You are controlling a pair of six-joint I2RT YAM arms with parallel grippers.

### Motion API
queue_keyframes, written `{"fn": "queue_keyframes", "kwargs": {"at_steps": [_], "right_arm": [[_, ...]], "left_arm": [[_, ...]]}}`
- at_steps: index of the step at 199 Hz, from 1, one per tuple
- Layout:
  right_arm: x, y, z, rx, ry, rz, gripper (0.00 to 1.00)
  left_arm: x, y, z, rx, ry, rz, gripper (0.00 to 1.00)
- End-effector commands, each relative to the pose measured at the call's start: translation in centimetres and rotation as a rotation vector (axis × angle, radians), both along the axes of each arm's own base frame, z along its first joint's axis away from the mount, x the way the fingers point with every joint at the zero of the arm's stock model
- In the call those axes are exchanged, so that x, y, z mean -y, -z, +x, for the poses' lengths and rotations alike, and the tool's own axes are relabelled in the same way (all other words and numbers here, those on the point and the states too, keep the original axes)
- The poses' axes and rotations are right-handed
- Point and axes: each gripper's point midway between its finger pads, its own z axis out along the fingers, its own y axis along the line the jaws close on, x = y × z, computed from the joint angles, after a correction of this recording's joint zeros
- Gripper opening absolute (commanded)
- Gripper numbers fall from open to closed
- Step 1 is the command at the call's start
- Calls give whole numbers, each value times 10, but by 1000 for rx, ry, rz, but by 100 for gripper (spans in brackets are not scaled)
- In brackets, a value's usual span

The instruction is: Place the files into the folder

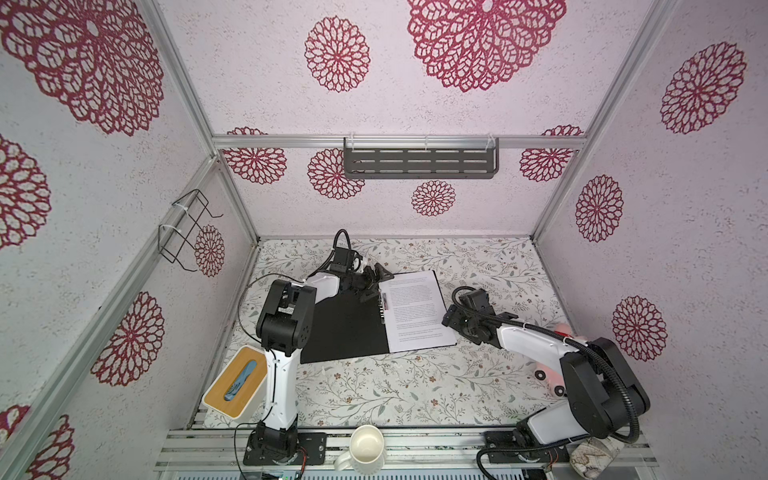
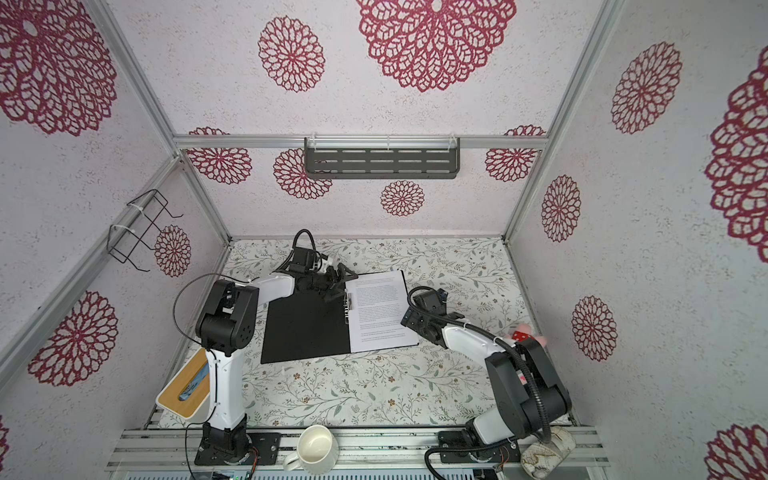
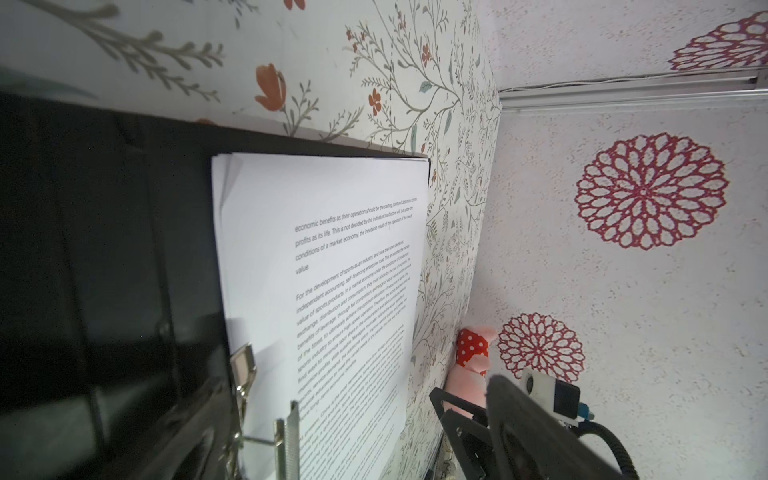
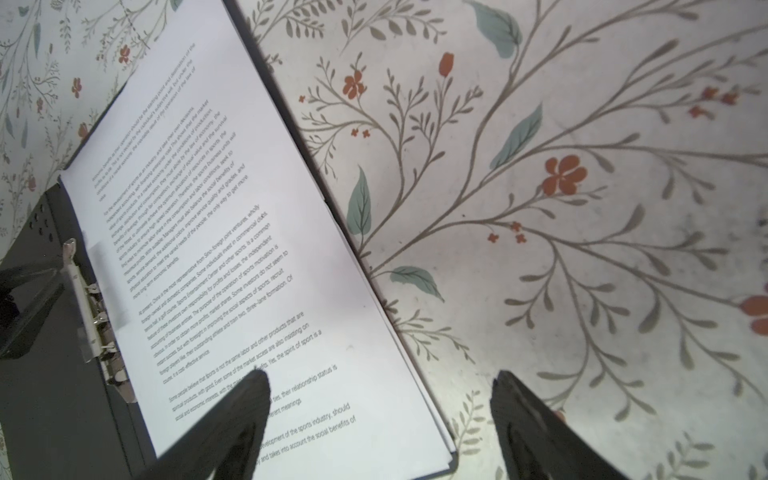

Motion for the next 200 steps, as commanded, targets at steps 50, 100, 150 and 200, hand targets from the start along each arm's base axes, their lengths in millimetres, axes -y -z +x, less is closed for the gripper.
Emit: {"fn": "queue_keyframes", "kwargs": {"at_steps": [50,100,150,200], "right_arm": [[0,-9,5,18,-5,1,86],[0,-8,2,22,-4,10,86],[0,-8,0,24,-1,16,86],[1,-9,-2,30,3,23,86]], "left_arm": [[2,-24,3,54,-7,-65,99],[5,-41,-1,90,-21,-112,99],[7,-59,-9,125,-41,-151,100],[18,-66,-20,136,-8,-175,99]]}}
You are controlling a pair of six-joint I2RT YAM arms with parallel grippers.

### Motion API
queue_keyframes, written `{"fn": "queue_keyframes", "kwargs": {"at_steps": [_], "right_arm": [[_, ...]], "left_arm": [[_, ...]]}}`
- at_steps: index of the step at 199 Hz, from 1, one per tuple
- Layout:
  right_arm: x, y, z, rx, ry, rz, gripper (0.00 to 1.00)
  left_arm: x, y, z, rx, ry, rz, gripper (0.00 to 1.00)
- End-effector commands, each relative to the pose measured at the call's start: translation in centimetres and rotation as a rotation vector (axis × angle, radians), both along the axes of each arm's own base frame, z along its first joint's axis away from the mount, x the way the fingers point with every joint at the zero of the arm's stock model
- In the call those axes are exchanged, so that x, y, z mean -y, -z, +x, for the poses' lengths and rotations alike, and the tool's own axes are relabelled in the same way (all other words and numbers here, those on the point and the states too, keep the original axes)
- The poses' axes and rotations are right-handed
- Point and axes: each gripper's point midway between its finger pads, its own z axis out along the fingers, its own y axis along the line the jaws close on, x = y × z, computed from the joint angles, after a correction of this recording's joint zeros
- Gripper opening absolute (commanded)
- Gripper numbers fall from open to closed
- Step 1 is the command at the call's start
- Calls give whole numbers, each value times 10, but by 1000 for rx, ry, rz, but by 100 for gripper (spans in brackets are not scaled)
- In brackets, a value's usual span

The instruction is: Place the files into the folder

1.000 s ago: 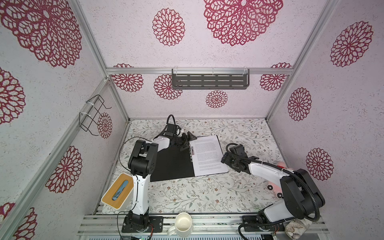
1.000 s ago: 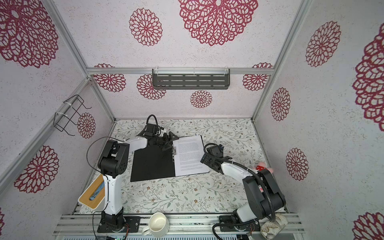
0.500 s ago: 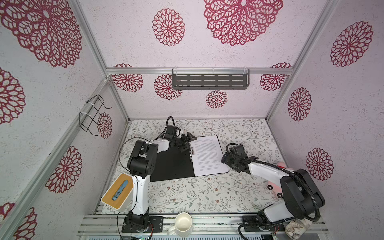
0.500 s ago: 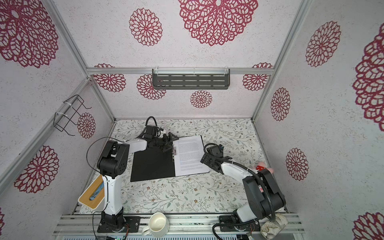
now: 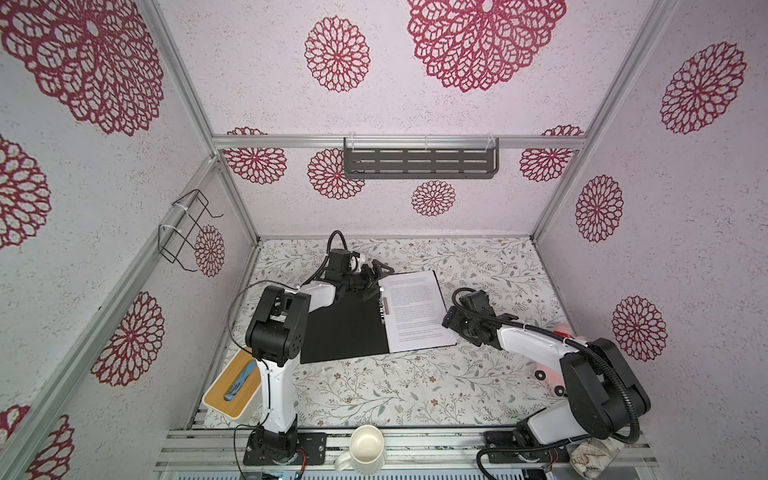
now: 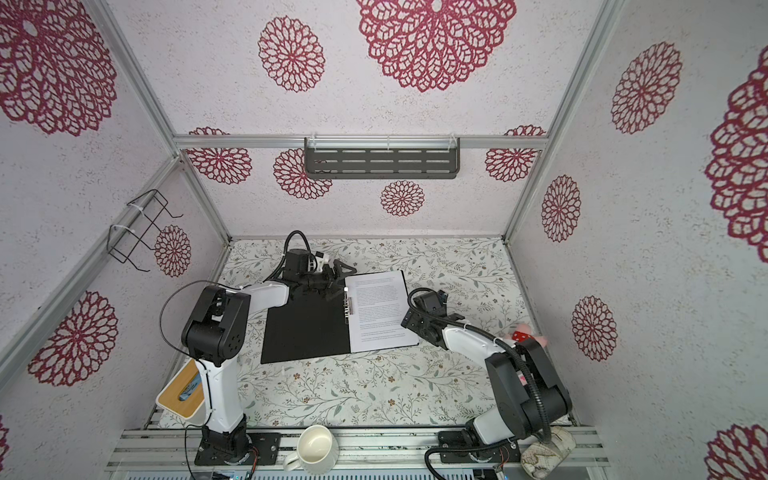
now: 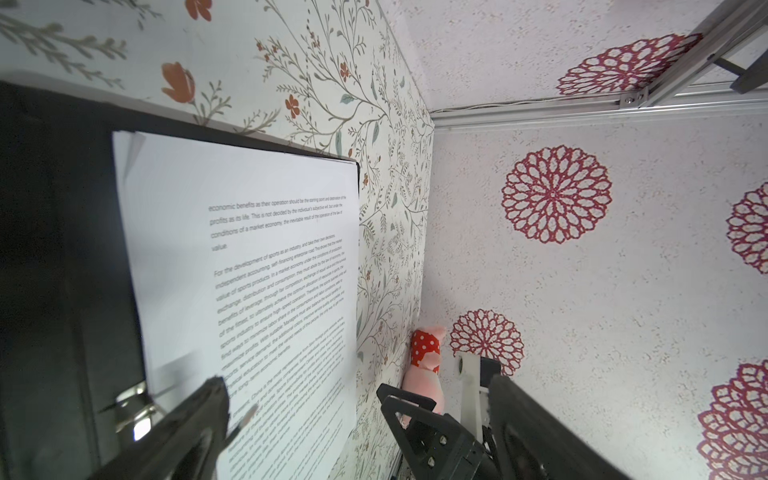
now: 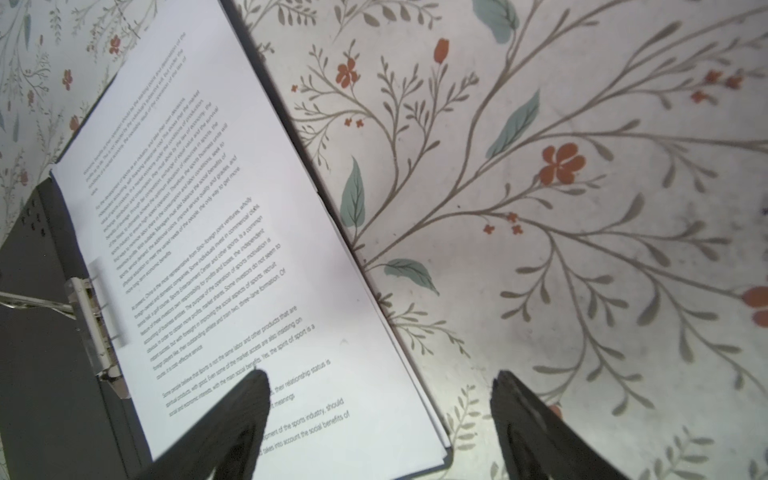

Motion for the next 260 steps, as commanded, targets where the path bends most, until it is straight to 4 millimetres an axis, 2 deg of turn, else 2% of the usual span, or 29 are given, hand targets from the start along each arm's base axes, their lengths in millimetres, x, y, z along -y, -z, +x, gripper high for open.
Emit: {"fn": "queue_keyframes", "kwargs": {"at_steps": [1,69,90,92,94,116,163,200,260], "right_arm": [[1,-14,3,42,7,20,86],[0,-22,5,62,10,26,86],[-2,-22,7,66,14,36,86],[-2,-22,8,65,14,36,86],[-2,-21,8,64,15,37,86],[-8,-24,14,63,6,45,86],[-20,-31,26,74,4,73,85],[-31,-35,35,88,-4,117,84],[-72,-37,59,81,-62,224,79]], "left_arm": [[11,-23,-6,57,33,-39,99],[14,-36,-18,82,44,-59,96],[9,-28,-18,65,26,-47,96],[7,-42,-18,92,23,-53,96],[6,-45,-18,96,21,-54,96],[-3,-46,-17,100,-6,-43,96],[-21,-24,-15,39,-14,75,96],[-40,-16,-15,23,-43,177,98],[-64,7,-21,-63,-95,298,95]]}}
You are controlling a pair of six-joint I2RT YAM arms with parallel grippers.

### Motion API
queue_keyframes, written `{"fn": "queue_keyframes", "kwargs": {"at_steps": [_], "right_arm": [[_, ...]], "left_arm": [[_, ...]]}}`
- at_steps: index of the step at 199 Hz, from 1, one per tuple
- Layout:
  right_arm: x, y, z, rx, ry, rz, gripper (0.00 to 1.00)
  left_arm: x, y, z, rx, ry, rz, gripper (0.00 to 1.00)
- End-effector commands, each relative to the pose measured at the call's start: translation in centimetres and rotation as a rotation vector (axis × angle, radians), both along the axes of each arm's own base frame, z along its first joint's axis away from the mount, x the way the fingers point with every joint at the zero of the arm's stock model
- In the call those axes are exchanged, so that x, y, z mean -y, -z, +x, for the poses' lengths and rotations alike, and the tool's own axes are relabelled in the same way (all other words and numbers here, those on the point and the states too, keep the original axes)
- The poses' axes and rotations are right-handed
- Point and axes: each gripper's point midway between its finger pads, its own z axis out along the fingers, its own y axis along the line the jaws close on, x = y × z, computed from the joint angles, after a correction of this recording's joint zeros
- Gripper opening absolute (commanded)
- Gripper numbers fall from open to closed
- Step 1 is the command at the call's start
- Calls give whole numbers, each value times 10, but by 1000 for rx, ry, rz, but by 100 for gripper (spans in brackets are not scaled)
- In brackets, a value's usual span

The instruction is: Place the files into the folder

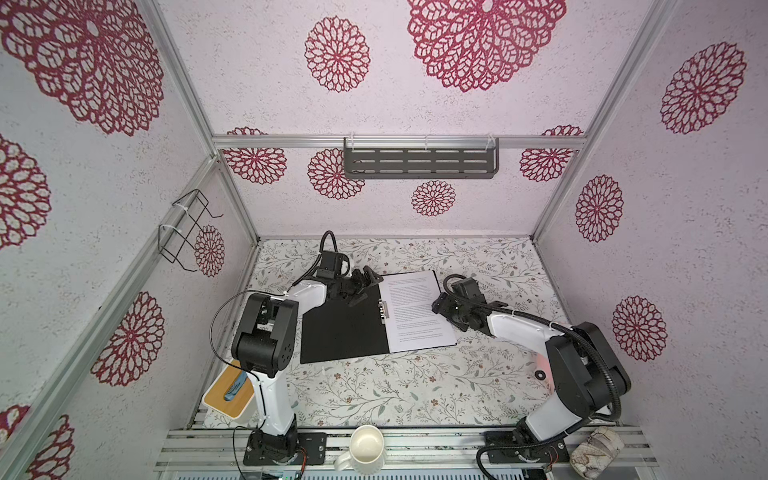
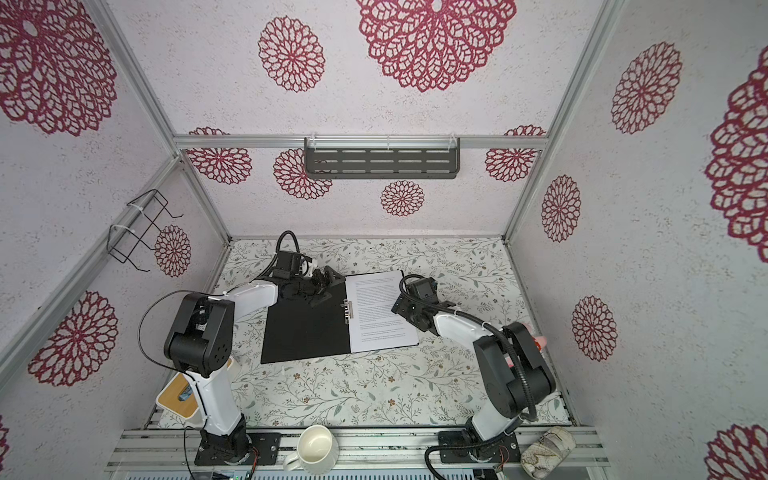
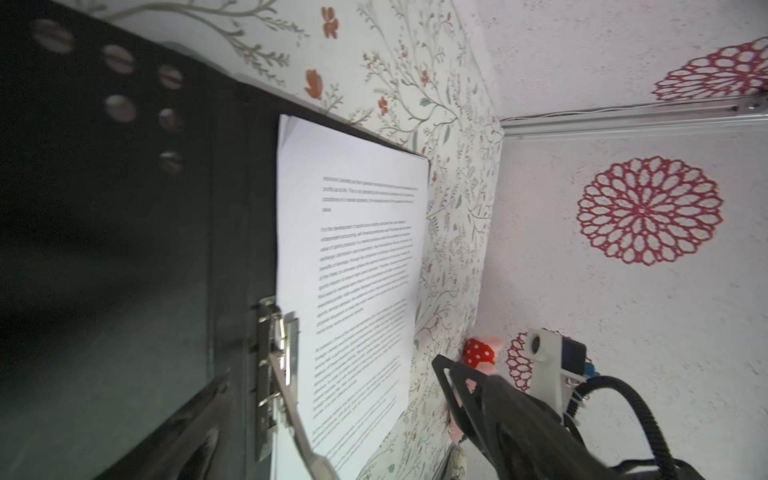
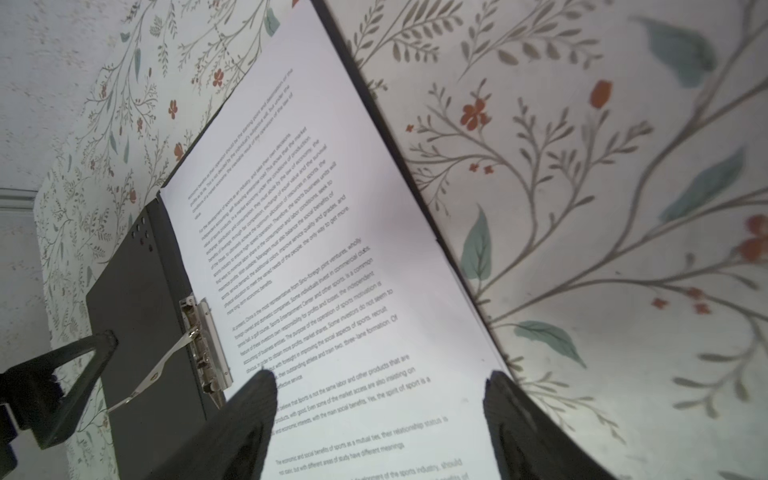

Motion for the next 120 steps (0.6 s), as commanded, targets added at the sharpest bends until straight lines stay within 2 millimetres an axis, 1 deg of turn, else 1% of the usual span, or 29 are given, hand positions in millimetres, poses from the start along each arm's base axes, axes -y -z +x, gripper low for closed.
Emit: {"fn": "queue_keyframes", "kwargs": {"at_steps": [1,36,65,84,106,120], "right_arm": [[-25,-18,17,37,-23,93,79],[-63,-23,34,25,-83,186,76],[-95,-24,44,10,-143,234,75],[-110,-24,48,4,-170,254,74],[-124,-22,50,-7,-188,276,74],[-130,-22,50,-8,-193,294,73]], "left_arm": [[-15,-7,0,4,-23,83,94],[-21,1,-4,-26,-27,125,88],[-23,8,-9,-52,-24,141,84],[-22,14,-11,-71,-16,136,80],[-20,22,-16,-97,-3,134,72],[-18,26,-17,-111,5,127,66]]}}
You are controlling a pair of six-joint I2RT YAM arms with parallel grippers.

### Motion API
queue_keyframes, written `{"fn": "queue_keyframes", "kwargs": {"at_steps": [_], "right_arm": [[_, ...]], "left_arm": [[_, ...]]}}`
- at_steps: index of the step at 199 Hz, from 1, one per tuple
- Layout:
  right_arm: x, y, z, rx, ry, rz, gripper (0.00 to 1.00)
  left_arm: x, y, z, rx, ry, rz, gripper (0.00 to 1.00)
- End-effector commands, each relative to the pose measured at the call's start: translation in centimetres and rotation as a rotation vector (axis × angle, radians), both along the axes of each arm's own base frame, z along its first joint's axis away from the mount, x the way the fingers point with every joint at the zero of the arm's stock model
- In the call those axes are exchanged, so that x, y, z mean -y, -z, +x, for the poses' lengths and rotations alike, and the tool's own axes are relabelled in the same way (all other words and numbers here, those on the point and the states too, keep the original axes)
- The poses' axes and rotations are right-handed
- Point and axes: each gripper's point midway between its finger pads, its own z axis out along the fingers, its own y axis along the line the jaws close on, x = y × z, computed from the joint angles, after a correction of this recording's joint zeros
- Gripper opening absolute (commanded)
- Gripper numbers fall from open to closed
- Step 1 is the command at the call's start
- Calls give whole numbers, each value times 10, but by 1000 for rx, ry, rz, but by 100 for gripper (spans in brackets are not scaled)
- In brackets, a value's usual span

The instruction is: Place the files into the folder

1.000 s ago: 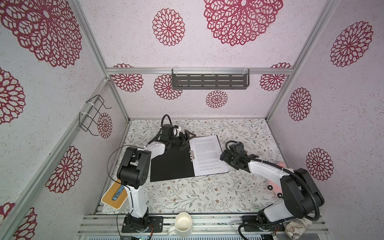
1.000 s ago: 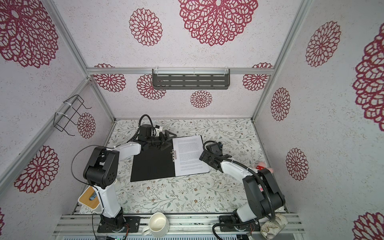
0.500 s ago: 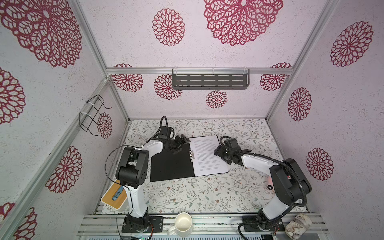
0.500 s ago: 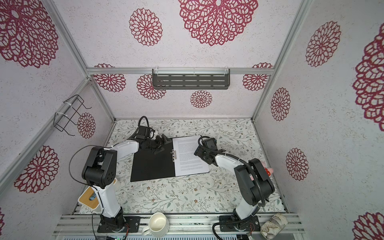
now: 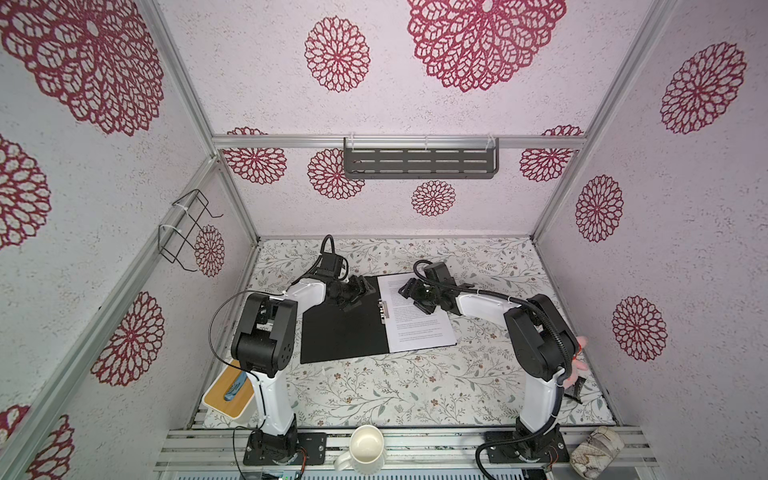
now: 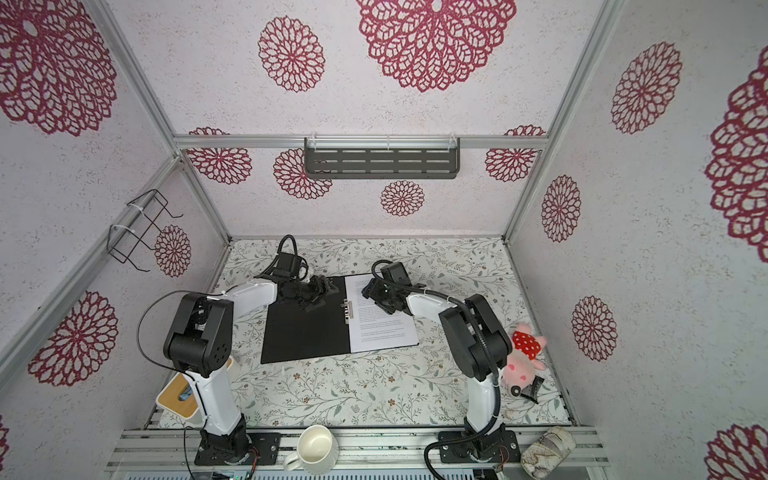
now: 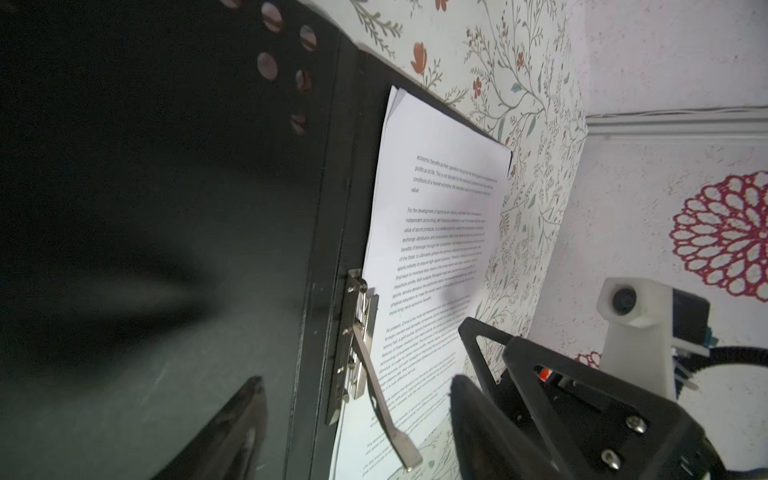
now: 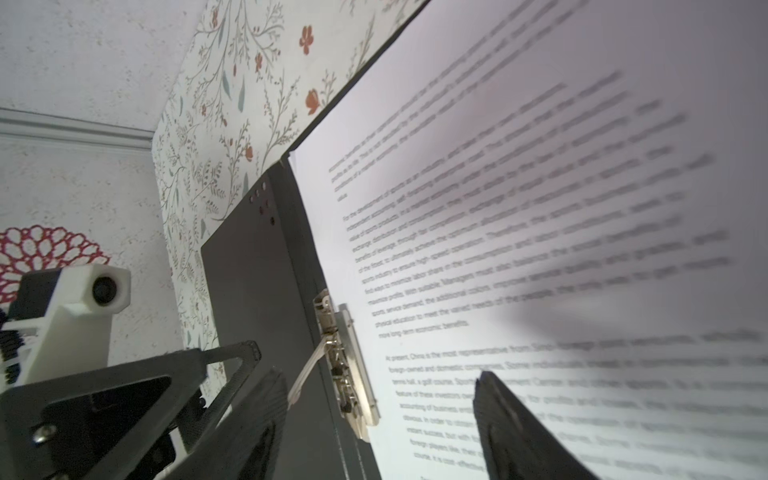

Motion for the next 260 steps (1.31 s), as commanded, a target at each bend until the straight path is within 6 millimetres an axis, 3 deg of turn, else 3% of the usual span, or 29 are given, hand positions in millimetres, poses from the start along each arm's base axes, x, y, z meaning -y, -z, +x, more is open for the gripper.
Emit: {"fn": "queue_keyframes", "kwargs": {"at_steps": [1,20,22,27,65,106,260], "right_arm": [[-18,-15,2,5,-16,69,73],[-22,-12,1,-3,-18,77,71],[-23,-13,1,-1,-19,78,71],[-23,-11,1,-6,-19,79,71],[-23,-12,-1,-4,-16,78,70],[-20,-12,-3,-6,-8,74,70],[-19,-12,-6,-15,4,89,67]], "left_arm": [[1,1,0,-8,22,-4,65],[5,-2,0,-3,33,-16,55],[6,10,-1,-30,34,-10,54],[6,13,-2,-38,37,-11,53],[16,15,1,-46,60,-24,47],[28,25,2,-71,86,-25,33],[44,45,6,-115,88,-8,21]]}}
